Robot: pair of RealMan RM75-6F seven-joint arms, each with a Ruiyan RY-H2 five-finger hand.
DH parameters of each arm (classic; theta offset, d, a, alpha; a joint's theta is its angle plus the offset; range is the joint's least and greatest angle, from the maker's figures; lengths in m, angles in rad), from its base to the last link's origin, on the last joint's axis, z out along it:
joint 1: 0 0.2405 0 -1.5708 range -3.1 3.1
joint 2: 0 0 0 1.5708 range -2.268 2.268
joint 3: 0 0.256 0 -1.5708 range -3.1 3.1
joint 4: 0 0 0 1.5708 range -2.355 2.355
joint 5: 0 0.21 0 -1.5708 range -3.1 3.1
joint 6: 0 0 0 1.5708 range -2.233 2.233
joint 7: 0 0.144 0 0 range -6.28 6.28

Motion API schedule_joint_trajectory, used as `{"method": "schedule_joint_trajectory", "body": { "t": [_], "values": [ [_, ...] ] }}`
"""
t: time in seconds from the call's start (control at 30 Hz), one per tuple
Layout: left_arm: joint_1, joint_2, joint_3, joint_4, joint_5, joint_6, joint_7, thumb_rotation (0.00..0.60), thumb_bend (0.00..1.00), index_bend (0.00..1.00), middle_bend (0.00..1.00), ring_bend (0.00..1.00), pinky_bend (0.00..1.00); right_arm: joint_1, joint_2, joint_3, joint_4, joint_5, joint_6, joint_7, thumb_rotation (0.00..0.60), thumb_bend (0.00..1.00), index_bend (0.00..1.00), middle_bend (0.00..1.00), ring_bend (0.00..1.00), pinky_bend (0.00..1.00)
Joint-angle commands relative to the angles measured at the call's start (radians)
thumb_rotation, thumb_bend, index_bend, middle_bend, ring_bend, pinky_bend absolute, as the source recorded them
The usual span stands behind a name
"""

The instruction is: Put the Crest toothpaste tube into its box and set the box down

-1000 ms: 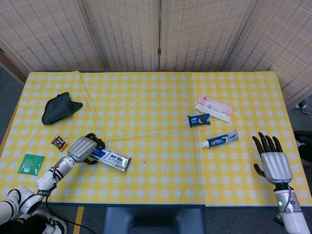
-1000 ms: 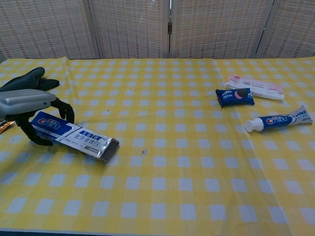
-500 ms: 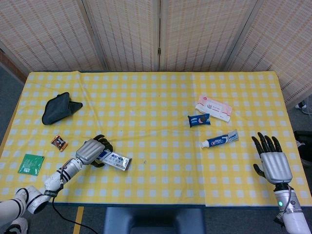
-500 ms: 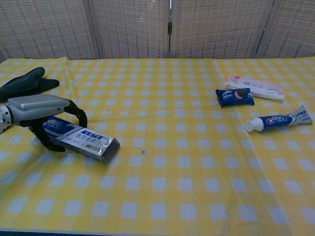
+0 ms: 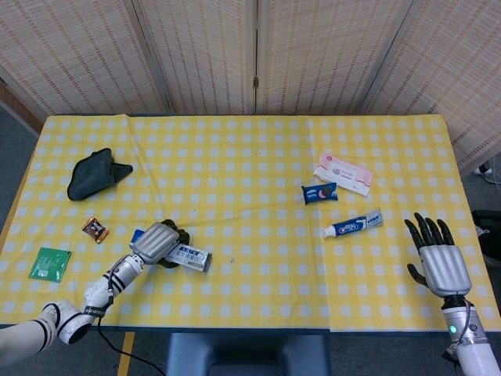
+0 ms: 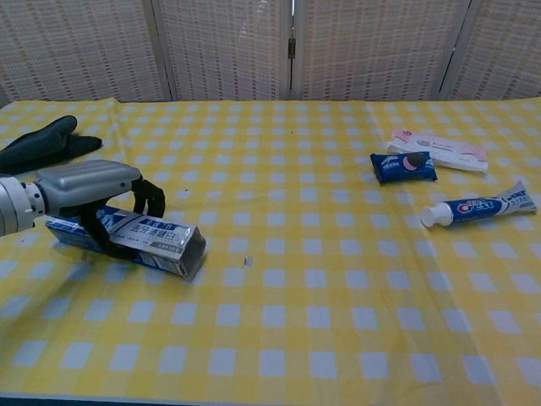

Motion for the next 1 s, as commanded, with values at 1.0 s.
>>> {"method": "schedule_joint_trajectory", "body": {
  "t": [1.0],
  "values": [
    [0.087,0.158,-0.037,-0.316,-0.111,0.116,0.172,0.6,0.23,0.69,0.69,0.65,0.47,0.273,-0.046,0.051,0.095,-0.048,-0.305,-0.076,0.6,0.34,0.38,0.26,0.3,0.28]
  ]
}}
